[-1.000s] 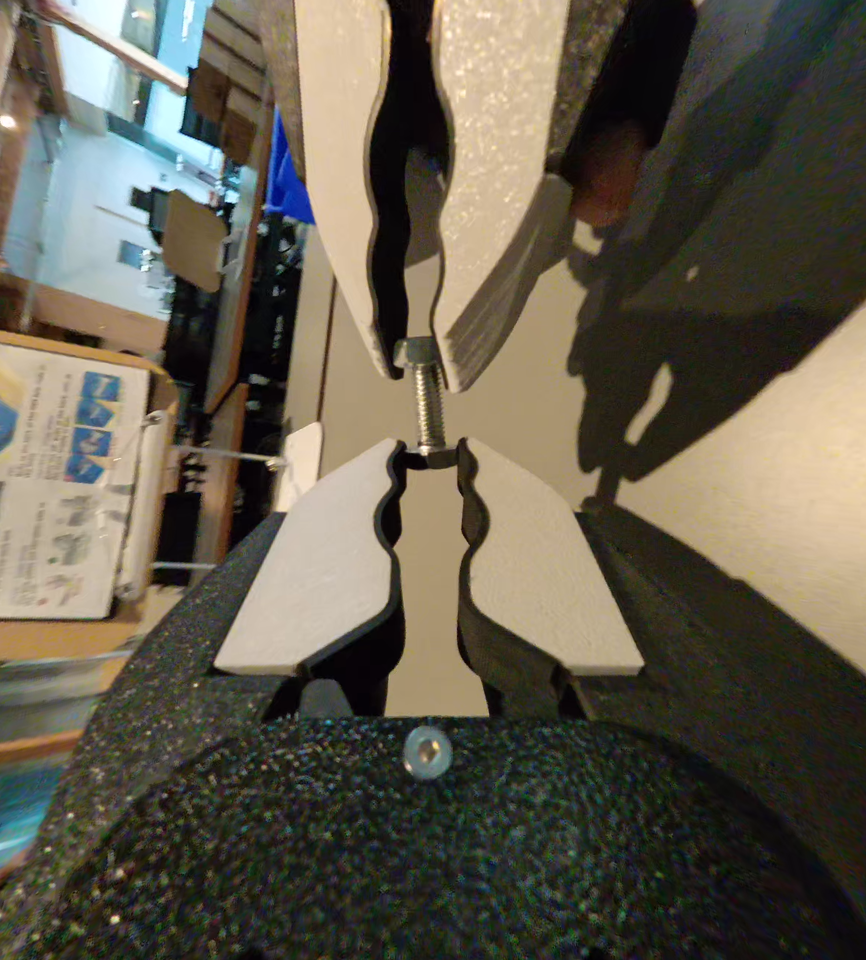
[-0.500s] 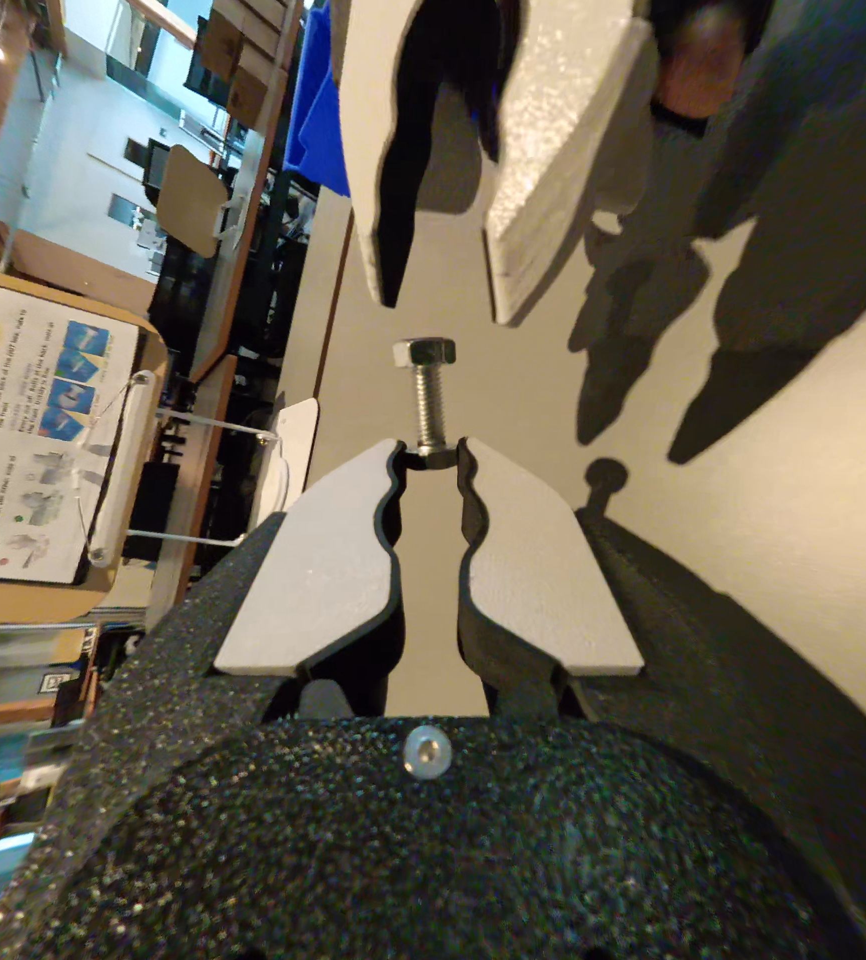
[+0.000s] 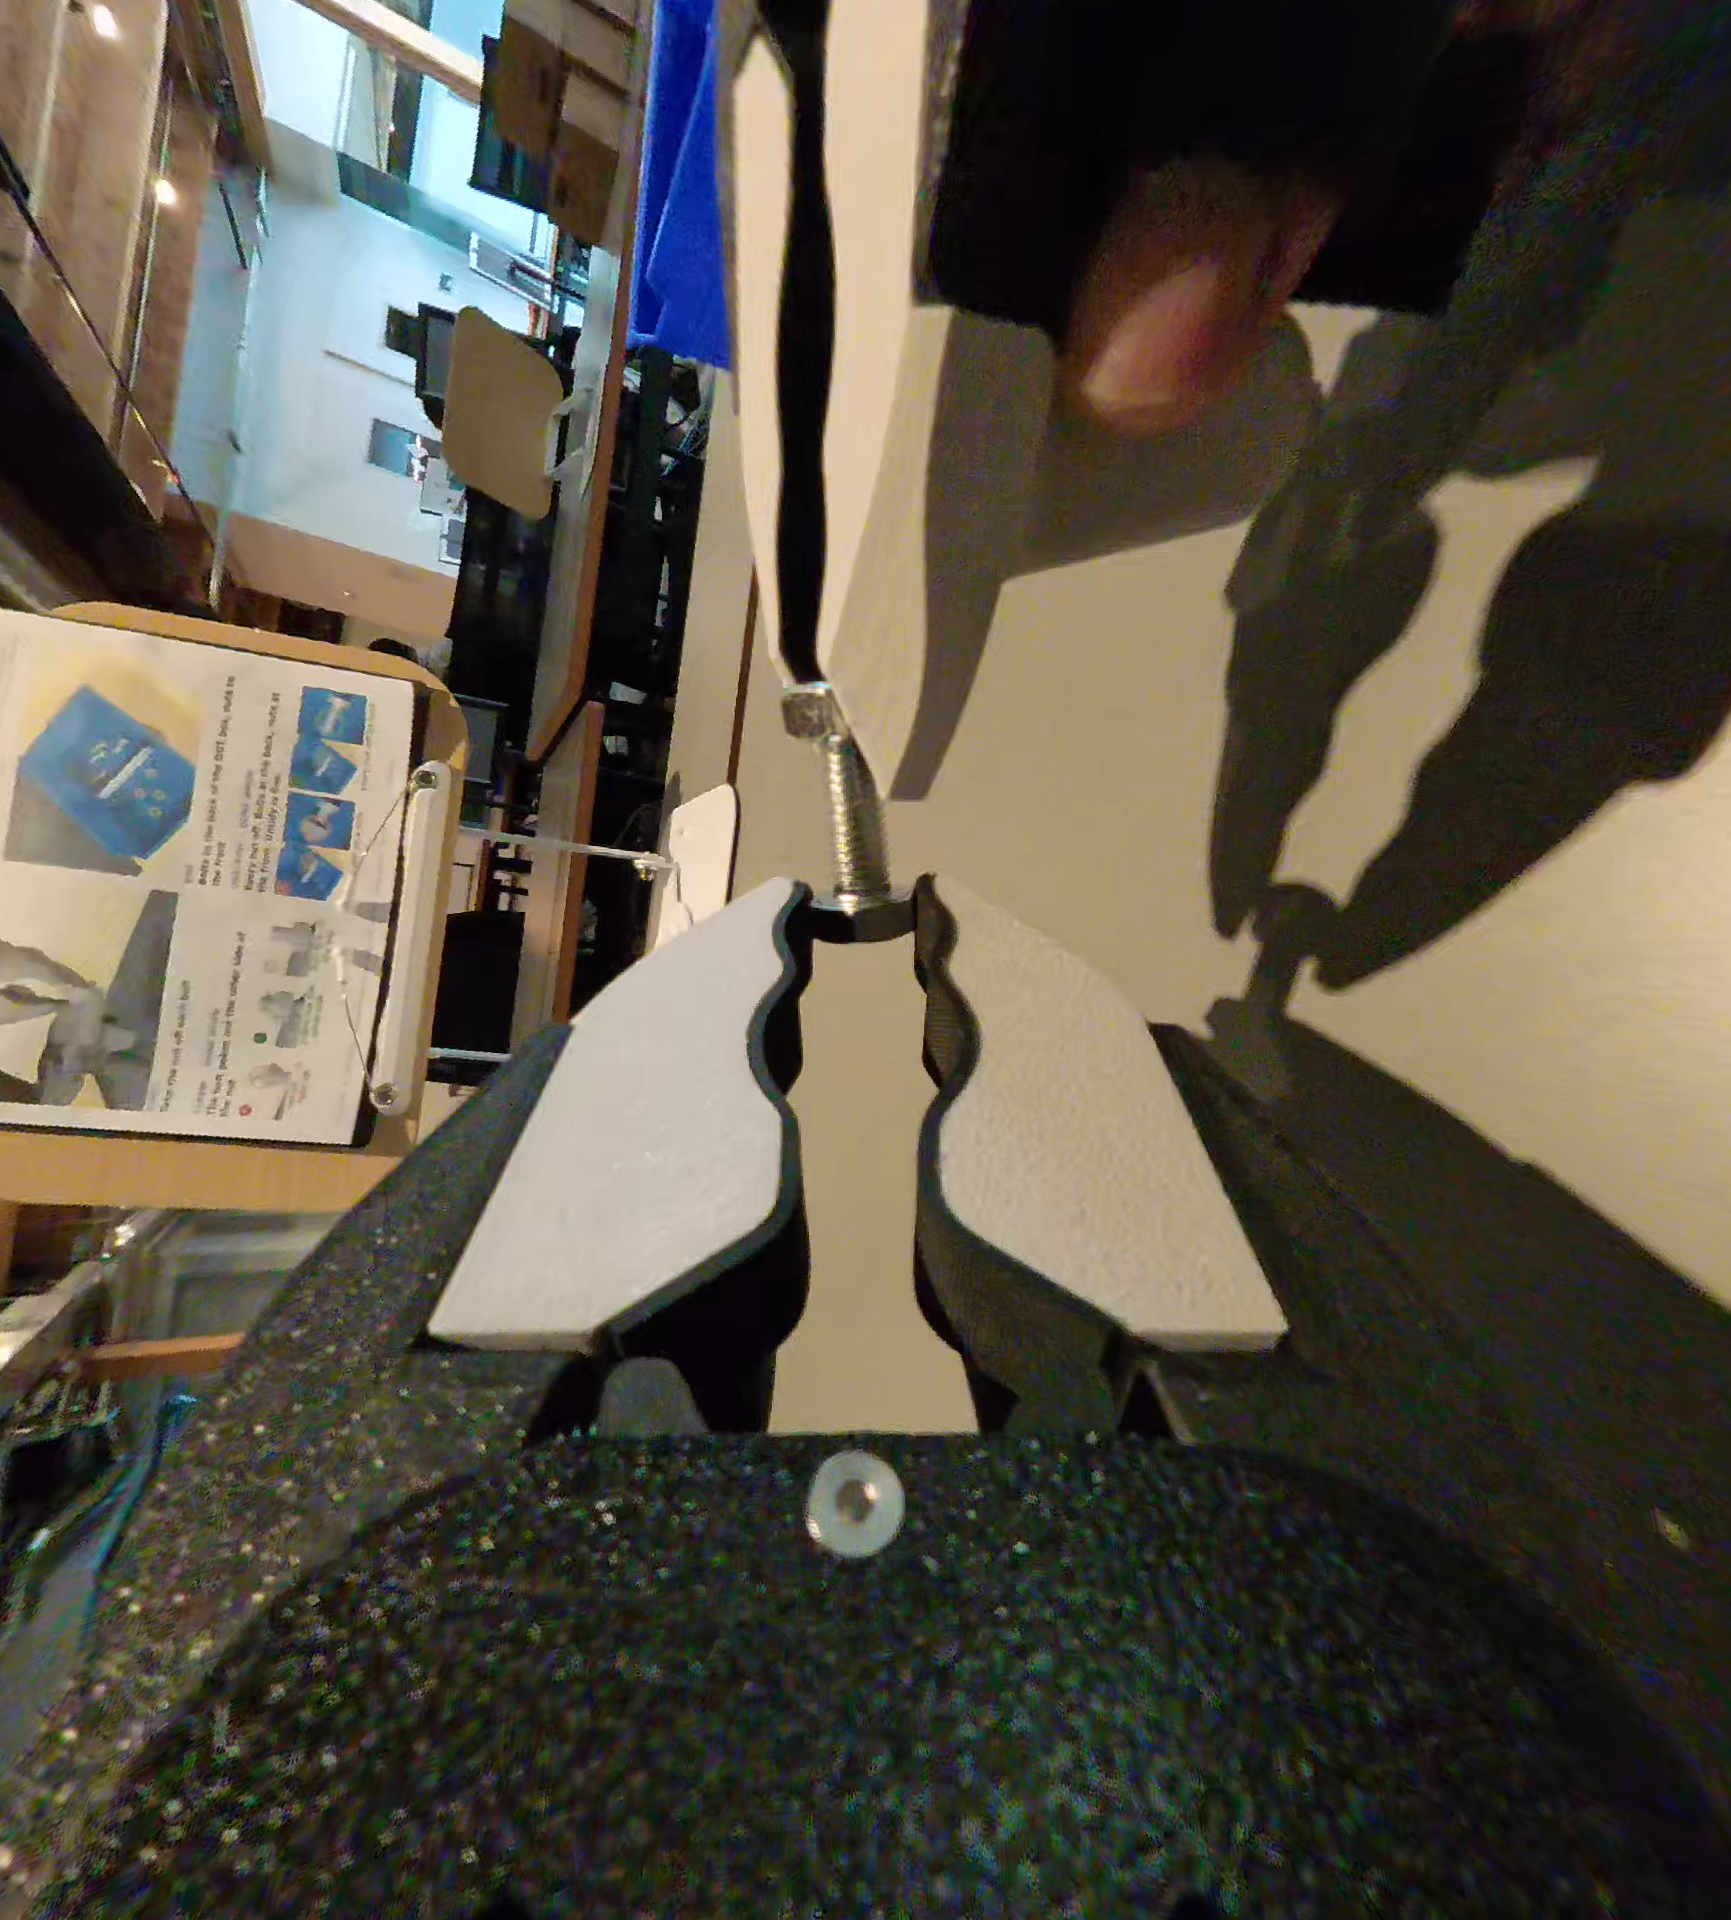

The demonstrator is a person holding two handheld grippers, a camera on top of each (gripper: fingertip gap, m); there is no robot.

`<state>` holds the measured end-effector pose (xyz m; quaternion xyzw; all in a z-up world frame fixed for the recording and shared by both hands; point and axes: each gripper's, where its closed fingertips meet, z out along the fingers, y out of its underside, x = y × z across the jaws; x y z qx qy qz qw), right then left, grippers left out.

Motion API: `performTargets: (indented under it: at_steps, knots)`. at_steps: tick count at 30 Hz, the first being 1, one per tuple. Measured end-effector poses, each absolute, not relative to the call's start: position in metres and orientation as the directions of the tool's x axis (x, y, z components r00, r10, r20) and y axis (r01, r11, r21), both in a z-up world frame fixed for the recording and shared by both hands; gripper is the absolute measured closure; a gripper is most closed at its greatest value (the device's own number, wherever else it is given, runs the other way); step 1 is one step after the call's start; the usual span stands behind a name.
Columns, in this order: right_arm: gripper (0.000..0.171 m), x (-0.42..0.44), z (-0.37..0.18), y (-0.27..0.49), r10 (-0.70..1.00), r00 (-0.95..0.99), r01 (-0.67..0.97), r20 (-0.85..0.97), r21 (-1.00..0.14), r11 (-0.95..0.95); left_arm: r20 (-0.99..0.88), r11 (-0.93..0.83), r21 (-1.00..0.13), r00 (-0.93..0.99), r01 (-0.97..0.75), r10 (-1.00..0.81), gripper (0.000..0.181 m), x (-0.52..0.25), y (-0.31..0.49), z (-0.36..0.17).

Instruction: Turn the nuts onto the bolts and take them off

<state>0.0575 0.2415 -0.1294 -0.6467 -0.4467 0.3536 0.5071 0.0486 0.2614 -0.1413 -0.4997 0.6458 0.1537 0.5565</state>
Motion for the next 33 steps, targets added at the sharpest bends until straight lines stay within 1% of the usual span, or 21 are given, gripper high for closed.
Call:
performTargets:
  at_steps: [2,4,6,8,10,12,15,16,17,19,21,23,25,27,28,29,30,31,33]
  knots:
    - [0.151,0.057,-0.124,0.241,0.939,0.332,0.139,-0.09,-0.98,-0.143,-0.843,0.437,-0.413,0.155,-0.799,-0.515,0.163,0.049,0.262,-0.141]
    - [0.134,0.059,-0.116,0.241,0.946,0.317,0.106,-0.071,-0.988,-0.11,-0.804,0.415,-0.469,0.182,-0.78,-0.566,0.162,0.049,0.262,-0.143]
    - [0.122,0.062,-0.114,0.241,0.948,0.316,0.155,0.043,-0.988,-0.007,-0.763,0.411,-0.527,0.2,-0.744,-0.615,0.162,0.05,0.26,-0.143]
    - [0.119,0.066,-0.115,0.238,0.929,0.301,0.243,0.213,-0.96,0.141,-0.715,0.401,-0.577,0.202,-0.711,-0.67,0.163,0.051,0.256,-0.145]
    - [0.119,0.068,-0.118,0.233,0.889,0.269,0.322,0.37,-0.905,0.279,-0.683,0.407,-0.598,0.175,-0.69,-0.709,0.163,0.052,0.252,-0.147]
    - [0.121,0.068,-0.122,0.229,0.862,0.229,0.368,0.452,-0.86,0.354,-0.666,0.415,-0.603,0.143,-0.681,-0.732,0.163,0.053,0.248,-0.151]
    - [0.132,0.064,-0.127,0.222,0.852,0.178,0.387,0.492,-0.831,0.398,-0.66,0.435,-0.591,0.098,-0.679,-0.745,0.163,0.054,0.242,-0.155]
    - [0.139,0.063,-0.129,0.222,0.845,0.174,0.4,0.505,-0.821,0.408,-0.659,0.444,-0.59,0.084,-0.675,-0.747,0.163,0.056,0.24,-0.155]
    - [0.149,0.063,-0.13,0.221,0.838,0.169,0.413,0.519,-0.809,0.418,-0.663,0.451,-0.585,0.078,-0.674,-0.744,0.163,0.057,0.238,-0.156]
    - [0.152,0.062,-0.131,0.224,0.826,0.19,0.432,0.53,-0.801,0.415,-0.693,0.459,-0.555,0.08,-0.694,-0.717,0.163,0.056,0.241,-0.155]
    - [0.152,0.062,-0.131,0.23,0.837,0.235,0.435,0.494,-0.824,0.364,-0.728,0.461,-0.526,0.098,-0.715,-0.679,0.162,0.054,0.246,-0.153]
    - [0.152,0.06,-0.129,0.236,0.865,0.306,0.402,0.398,-0.877,0.262,-0.781,0.461,-0.475,0.116,-0.749,-0.614,0.163,0.051,0.253,-0.149]
    - [0.152,0.058,-0.129,0.241,0.901,0.372,0.331,0.221,-0.939,0.094,-0.849,0.459,-0.382,0.108,-0.802,-0.518,0.162,0.047,0.26,-0.145]
    - [0.152,0.057,-0.126,0.244,0.923,0.384,0.206,0.004,-0.975,-0.082,-0.875,0.45,-0.347,0.112,-0.823,-0.471,0.163,0.045,0.263,-0.141]
    - [0.152,0.057,-0.123,0.243,0.931,0.354,0.143,-0.086,-0.979,-0.145,-0.872,0.449,-0.359,0.124,-0.818,-0.473,0.163,0.045,0.263,-0.14]
    - [0.148,0.058,-0.12,0.243,0.934,0.327,0.093,-0.148,-0.978,-0.187,-0.863,0.443,-0.383,0.143,-0.811,-0.485,0.163,0.046,0.263,-0.138]
    - [0.14,0.061,-0.116,0.245,0.931,0.319,0.057,-0.177,-0.977,-0.205,-0.85,0.434,-0.409,0.162,-0.803,-0.501,0.163,0.046,0.264,-0.137]
    - [0.135,0.064,-0.113,0.247,0.932,0.317,0.037,-0.174,-0.98,-0.196,-0.834,0.427,-0.437,0.178,-0.792,-0.523,0.163,0.046,0.264,-0.137]
    - [0.131,0.07,-0.107,0.247,0.943,0.322,0.055,-0.082,-0.993,-0.105,-0.796,0.423,-0.493,0.198,-0.761,-0.572,0.162,0.046,0.262,-0.138]
